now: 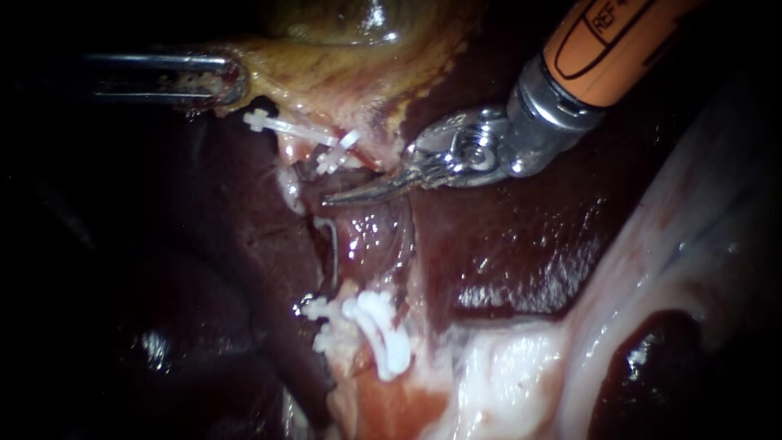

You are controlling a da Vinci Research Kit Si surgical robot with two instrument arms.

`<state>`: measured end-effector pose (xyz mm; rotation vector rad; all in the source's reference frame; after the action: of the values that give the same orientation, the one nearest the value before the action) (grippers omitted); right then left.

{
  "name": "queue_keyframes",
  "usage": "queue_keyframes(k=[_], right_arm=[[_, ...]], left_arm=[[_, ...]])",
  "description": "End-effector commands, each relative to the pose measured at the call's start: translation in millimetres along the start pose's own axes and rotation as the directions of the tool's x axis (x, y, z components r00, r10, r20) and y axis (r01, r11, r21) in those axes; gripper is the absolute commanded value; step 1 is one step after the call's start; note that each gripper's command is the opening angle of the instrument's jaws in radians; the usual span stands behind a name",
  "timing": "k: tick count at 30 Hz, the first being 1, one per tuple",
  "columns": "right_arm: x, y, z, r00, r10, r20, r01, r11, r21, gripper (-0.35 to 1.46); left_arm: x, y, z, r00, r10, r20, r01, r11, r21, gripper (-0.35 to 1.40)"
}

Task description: Go back from the cut right tube

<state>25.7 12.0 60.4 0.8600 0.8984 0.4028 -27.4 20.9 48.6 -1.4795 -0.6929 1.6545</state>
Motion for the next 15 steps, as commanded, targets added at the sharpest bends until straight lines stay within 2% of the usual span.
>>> queue_keyframes(k=[1,2,4,5,8,13,15], right_arm=[[-0.1,0.0,0.1,1.0,0.012,-0.009,-0.012,1.0,0.004,-0.32],[-0.1,-0.1,0.2,0.999,0.018,-0.03,-0.017,1.0,0.01,0.17],[0.0,-0.2,0.3,0.998,0.018,-0.056,-0.018,1.0,0.007,0.74],[0.1,-0.2,0.4,0.998,0.019,-0.066,-0.018,1.0,0.012,0.91],[0.2,-0.2,0.6,0.997,0.02,-0.075,-0.019,1.0,0.009,1.14],[0.0,-0.2,0.5,0.997,0.019,-0.079,-0.019,1.0,0.001,1.21],[-0.1,-0.4,0.5,0.996,0.0,-0.087,-0.002,1.0,-0.02,1.26]], left_arm=[[0.0,0.0,0.0,1.0,0.0,0.0,0.0,1.0,0.0,-0.35],[0.0,0.0,0.0,1.0,0.0,0.0,0.0,1.0,0.0,-0.35],[0.0,0.0,0.0,1.0,0.0,0.0,0.0,1.0,-0.001,-0.35],[0.0,-0.1,0.0,1.0,0.0,0.0,0.0,1.0,-0.001,-0.35],[0.0,-0.1,0.0,1.0,0.0,0.0,0.0,1.0,-0.001,-0.35],[-0.1,-0.2,0.0,1.0,0.0,0.0,0.0,1.0,-0.001,-0.35],[-0.1,-0.2,-0.1,1.0,0.0,0.0,0.0,1.0,-0.001,-0.35]])
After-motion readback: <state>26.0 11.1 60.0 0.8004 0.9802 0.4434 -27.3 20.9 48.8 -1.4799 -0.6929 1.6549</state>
